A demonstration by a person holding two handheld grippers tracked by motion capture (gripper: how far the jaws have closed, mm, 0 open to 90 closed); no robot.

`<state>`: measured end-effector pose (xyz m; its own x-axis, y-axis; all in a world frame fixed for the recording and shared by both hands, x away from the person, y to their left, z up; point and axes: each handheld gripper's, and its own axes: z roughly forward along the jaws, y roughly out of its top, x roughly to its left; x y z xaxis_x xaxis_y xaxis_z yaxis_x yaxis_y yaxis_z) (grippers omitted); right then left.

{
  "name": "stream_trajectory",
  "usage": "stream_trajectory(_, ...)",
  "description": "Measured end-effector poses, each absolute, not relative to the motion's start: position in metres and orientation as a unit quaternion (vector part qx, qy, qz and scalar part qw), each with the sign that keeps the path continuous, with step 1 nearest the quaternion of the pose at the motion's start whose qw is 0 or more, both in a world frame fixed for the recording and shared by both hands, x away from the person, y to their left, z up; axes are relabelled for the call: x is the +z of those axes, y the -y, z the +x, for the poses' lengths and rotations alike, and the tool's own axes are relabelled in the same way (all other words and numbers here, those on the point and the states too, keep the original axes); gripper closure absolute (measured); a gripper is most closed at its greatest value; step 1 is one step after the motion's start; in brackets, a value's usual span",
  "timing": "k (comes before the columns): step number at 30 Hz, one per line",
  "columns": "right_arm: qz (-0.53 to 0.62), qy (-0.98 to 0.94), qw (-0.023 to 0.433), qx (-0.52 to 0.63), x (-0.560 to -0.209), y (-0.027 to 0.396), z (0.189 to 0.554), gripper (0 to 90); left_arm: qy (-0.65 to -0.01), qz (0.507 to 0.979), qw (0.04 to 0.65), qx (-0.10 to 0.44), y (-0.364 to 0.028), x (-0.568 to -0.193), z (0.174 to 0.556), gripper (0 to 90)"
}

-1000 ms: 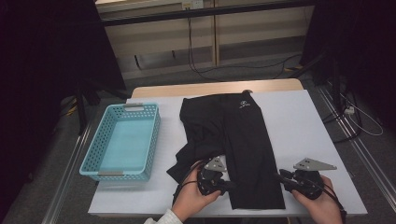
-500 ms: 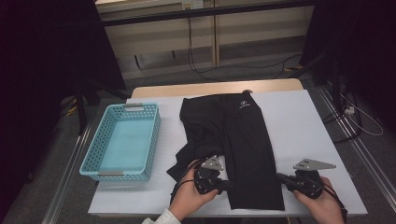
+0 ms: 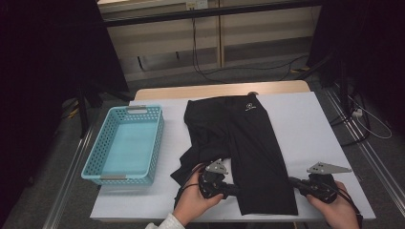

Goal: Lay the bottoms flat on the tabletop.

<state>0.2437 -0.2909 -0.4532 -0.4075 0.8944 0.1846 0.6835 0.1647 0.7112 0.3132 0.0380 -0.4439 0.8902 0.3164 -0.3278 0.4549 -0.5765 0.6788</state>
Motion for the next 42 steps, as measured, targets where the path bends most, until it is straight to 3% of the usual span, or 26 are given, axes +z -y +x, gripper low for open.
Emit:
stream_trajectory(7, 0.535, -0.741, 0.143, 0.379, -0.454, 0.298, 0.244, 90.0, -0.229, 0.879, 0.411, -0.075, -0.040, -0.445, 0.317, 67.9)
stream_trajectory(10, 0.535, -0.739, 0.139, 0.386, -0.453, 0.298, 0.245, 74.6, -0.232, 0.877, 0.416, -0.068, -0.040, -0.445, 0.319, 61.1)
stream_trajectory(14, 0.546, -0.719, 0.174, 0.393, -0.446, 0.299, 0.258, 57.9, -0.247, 0.870, 0.424, -0.051, -0.041, -0.444, 0.323, 47.0)
stream_trajectory(18, 0.564, -0.702, 0.179, 0.397, -0.446, 0.300, 0.275, 58.9, -0.252, 0.870, 0.423, -0.033, -0.044, -0.444, 0.326, 37.7)
stream_trajectory(25, 0.566, -0.706, 0.176, 0.388, -0.454, 0.293, 0.292, 63.1, -0.266, 0.864, 0.427, -0.004, -0.059, -0.436, 0.333, 31.9)
stream_trajectory(32, 0.550, -0.729, 0.188, 0.362, -0.457, 0.288, 0.295, 90.0, -0.294, 0.850, 0.434, 0.045, -0.090, -0.421, 0.342, 25.7)
stream_trajectory(39, 0.545, -0.729, 0.189, 0.368, -0.456, 0.291, 0.293, 87.9, -0.343, 0.837, 0.416, 0.090, -0.126, -0.417, 0.353, 25.6)
stream_trajectory(41, 0.541, -0.728, 0.201, 0.371, -0.453, 0.291, 0.290, 66.6, -0.350, 0.837, 0.410, 0.097, -0.133, -0.418, 0.355, 26.1)
stream_trajectory(42, 0.533, -0.734, 0.205, 0.368, -0.451, 0.289, 0.289, 64.3, -0.354, 0.835, 0.411, 0.094, -0.135, -0.420, 0.356, 26.7)
